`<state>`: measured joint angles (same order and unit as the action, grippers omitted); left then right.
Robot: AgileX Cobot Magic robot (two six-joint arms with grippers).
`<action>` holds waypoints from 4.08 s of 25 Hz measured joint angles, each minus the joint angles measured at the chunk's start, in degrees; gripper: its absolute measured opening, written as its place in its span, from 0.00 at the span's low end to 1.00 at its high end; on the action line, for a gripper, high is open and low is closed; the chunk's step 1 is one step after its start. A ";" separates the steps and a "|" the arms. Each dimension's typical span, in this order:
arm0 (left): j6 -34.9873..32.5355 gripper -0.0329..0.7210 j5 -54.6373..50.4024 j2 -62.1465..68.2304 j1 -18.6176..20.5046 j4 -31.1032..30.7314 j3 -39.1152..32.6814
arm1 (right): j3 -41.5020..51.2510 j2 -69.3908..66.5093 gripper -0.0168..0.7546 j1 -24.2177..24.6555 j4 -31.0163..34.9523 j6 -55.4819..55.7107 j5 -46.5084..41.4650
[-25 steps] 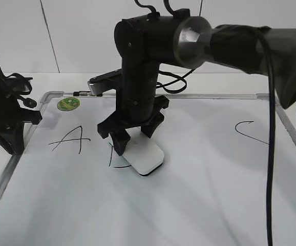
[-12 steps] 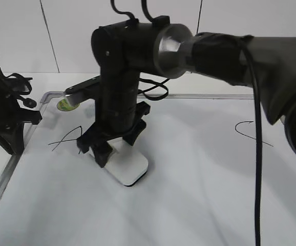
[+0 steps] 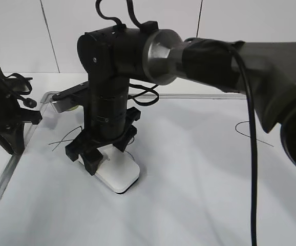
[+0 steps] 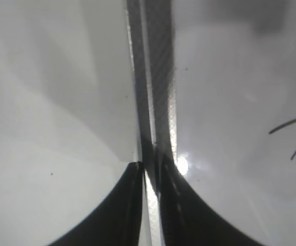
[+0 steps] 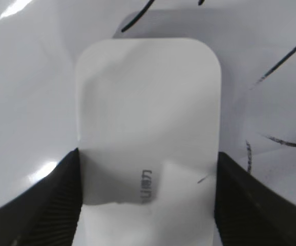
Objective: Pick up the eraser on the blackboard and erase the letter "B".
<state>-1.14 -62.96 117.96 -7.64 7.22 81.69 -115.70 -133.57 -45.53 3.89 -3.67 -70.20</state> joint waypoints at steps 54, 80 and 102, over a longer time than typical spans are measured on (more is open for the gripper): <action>0.00 0.18 -1.53 0.18 0.00 0.39 0.12 | -15.65 -8.94 0.71 6.84 -0.96 4.30 -0.99; 0.00 0.19 -2.03 0.27 0.00 0.15 0.12 | -15.78 -9.15 0.71 15.69 0.16 6.93 1.03; 0.00 0.19 -2.66 0.27 0.00 0.03 0.12 | -15.82 -9.15 0.71 7.95 -1.66 6.86 1.58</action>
<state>-1.14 -65.62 118.23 -7.64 7.25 81.81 -131.52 -142.72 -37.59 2.22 3.19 -68.62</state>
